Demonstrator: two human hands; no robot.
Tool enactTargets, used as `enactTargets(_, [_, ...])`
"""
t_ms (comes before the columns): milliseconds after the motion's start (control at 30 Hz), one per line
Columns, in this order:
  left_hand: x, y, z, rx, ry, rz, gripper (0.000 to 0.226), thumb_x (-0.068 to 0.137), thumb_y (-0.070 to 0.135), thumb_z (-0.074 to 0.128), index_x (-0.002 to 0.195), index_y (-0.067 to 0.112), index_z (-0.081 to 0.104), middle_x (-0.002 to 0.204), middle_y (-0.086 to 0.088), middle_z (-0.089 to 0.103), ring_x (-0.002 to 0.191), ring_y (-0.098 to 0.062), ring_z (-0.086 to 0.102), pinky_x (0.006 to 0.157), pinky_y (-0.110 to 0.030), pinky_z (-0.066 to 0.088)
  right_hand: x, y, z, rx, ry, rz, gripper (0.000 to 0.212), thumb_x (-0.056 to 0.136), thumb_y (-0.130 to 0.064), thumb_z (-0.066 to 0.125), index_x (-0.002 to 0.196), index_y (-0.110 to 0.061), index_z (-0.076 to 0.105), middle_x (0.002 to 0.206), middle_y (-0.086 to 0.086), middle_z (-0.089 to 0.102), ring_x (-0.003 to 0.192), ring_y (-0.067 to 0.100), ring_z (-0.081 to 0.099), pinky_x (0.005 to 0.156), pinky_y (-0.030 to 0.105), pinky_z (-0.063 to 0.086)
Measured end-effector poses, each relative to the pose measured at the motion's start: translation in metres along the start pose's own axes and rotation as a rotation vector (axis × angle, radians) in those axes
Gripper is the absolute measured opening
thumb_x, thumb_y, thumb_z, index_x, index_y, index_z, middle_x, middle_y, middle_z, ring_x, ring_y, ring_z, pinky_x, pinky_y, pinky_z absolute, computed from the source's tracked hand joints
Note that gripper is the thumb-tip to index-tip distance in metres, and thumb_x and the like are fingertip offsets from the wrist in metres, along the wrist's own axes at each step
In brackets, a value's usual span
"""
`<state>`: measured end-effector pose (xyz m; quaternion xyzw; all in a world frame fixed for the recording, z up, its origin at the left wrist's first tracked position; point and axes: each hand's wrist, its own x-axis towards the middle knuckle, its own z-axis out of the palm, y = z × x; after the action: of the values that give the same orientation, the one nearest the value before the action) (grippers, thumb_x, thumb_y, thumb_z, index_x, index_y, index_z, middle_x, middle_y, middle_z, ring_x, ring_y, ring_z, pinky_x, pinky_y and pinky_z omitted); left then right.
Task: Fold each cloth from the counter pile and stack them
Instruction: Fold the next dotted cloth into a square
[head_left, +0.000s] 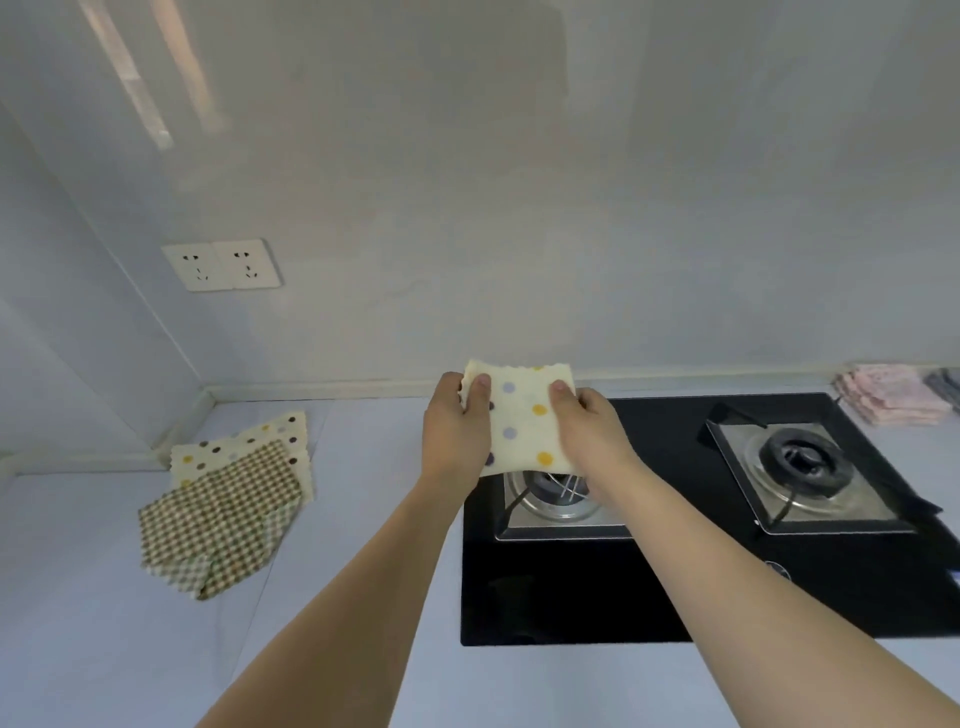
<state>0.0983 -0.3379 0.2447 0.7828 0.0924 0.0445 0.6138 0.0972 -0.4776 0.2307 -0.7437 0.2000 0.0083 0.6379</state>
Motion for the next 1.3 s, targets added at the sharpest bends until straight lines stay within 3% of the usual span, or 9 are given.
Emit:
enactTargets(167, [0.019, 0.01, 0.045, 0.026, -0.084, 0.02, 0.024, 0.101, 0.037, 0.043, 0.105, 0.015, 0.051, 0.089, 0.002, 0.06, 0.065, -0.018, 0.055, 0.039, -0.022, 0.044, 0.02, 0.006, -0.045, 0.205, -0.058, 0.155, 0.024, 0.097, -0.029, 0.045, 0.112, -0.016, 0.058, 0.109, 0.005, 0.063, 0.094, 0.019, 0.06, 0.081, 0.038, 0.052])
enactTargets(467, [0.012, 0.038, 0.222, 0.009, -0.197, 0.028, 0.029, 0.101, 0.038, 0.041, 0.112, 0.013, 0.052, 0.092, 0.002, 0.06, 0.06, -0.018, 0.057, 0.043, -0.026, 0.047, 0.084, 0.035, -0.209, 0.195, 0.091, 0.098, 0.02, 0.094, -0.014, 0.05, 0.108, -0.003, 0.059, 0.113, 0.012, 0.066, 0.098, 0.024, 0.062, 0.095, 0.047, 0.049])
enactTargets(567, [0.001, 0.051, 0.291, -0.014, -0.239, -0.003, 0.03, 0.102, 0.037, 0.04, 0.115, 0.013, 0.051, 0.093, 0.002, 0.059, 0.059, -0.019, 0.059, 0.045, -0.029, 0.05, 0.108, 0.041, -0.276, 0.152, 0.145, 0.065, 0.016, 0.095, -0.013, 0.051, 0.108, -0.006, 0.059, 0.108, 0.012, 0.065, 0.096, 0.024, 0.063, 0.08, 0.038, 0.055])
enactTargets(633, [-0.006, 0.06, 0.33, -0.043, -0.263, -0.037, 0.027, 0.102, 0.034, 0.04, 0.114, 0.012, 0.051, 0.094, 0.0, 0.059, 0.071, -0.022, 0.061, 0.042, -0.026, 0.048, 0.12, 0.045, -0.313, 0.143, 0.157, 0.044, 0.015, 0.097, -0.014, 0.05, 0.109, -0.008, 0.058, 0.105, 0.007, 0.065, 0.09, 0.018, 0.063, 0.067, 0.028, 0.051])
enactTargets(767, [-0.006, 0.074, 0.387, -0.11, -0.337, -0.141, 0.016, 0.097, 0.015, 0.043, 0.106, 0.007, 0.053, 0.099, -0.009, 0.06, 0.08, -0.023, 0.058, 0.038, -0.019, 0.045, 0.146, 0.061, -0.369, 0.151, 0.166, 0.07, 0.013, 0.097, -0.017, 0.051, 0.104, -0.01, 0.059, 0.104, 0.005, 0.066, 0.091, 0.018, 0.065, 0.072, 0.032, 0.056])
enactTargets(933, [0.01, 0.076, 0.459, 0.0, -0.462, -0.151, 0.015, 0.09, 0.012, 0.049, 0.101, 0.005, 0.057, 0.093, -0.007, 0.064, 0.079, -0.025, 0.06, 0.055, -0.029, 0.05, 0.174, 0.086, -0.431, 0.284, 0.243, 0.128, 0.017, 0.095, -0.016, 0.056, 0.109, -0.009, 0.064, 0.107, 0.01, 0.069, 0.095, 0.023, 0.067, 0.074, 0.034, 0.057])
enactTargets(1100, [0.002, 0.089, 0.562, 0.003, -0.555, -0.181, 0.012, 0.089, 0.012, 0.052, 0.099, 0.011, 0.06, 0.094, -0.007, 0.066, 0.087, -0.032, 0.065, 0.057, -0.033, 0.055, 0.207, 0.1, -0.529, 0.487, 0.308, 0.163, 0.023, 0.094, -0.013, 0.057, 0.116, -0.01, 0.061, 0.112, 0.012, 0.066, 0.096, 0.025, 0.064, 0.082, 0.039, 0.054])
enactTargets(1200, [-0.005, 0.099, 0.639, -0.04, -0.564, -0.203, 0.009, 0.093, 0.011, 0.054, 0.098, 0.013, 0.06, 0.098, -0.005, 0.068, 0.087, -0.029, 0.066, 0.061, -0.038, 0.059, 0.232, 0.107, -0.599, 0.624, 0.268, 0.164, 0.038, 0.088, -0.004, 0.046, 0.125, -0.007, 0.056, 0.11, 0.013, 0.063, 0.09, 0.023, 0.061, 0.069, 0.034, 0.053])
enactTargets(1300, [-0.015, 0.108, 0.72, -0.07, -0.55, -0.231, 0.01, 0.094, 0.009, 0.053, 0.095, 0.015, 0.062, 0.095, -0.005, 0.07, 0.075, -0.024, 0.067, 0.054, -0.032, 0.057, 0.259, 0.124, -0.67, 0.625, 0.254, 0.207, 0.048, 0.084, 0.003, 0.038, 0.128, -0.008, 0.053, 0.111, 0.012, 0.061, 0.092, 0.025, 0.06, 0.072, 0.036, 0.052])
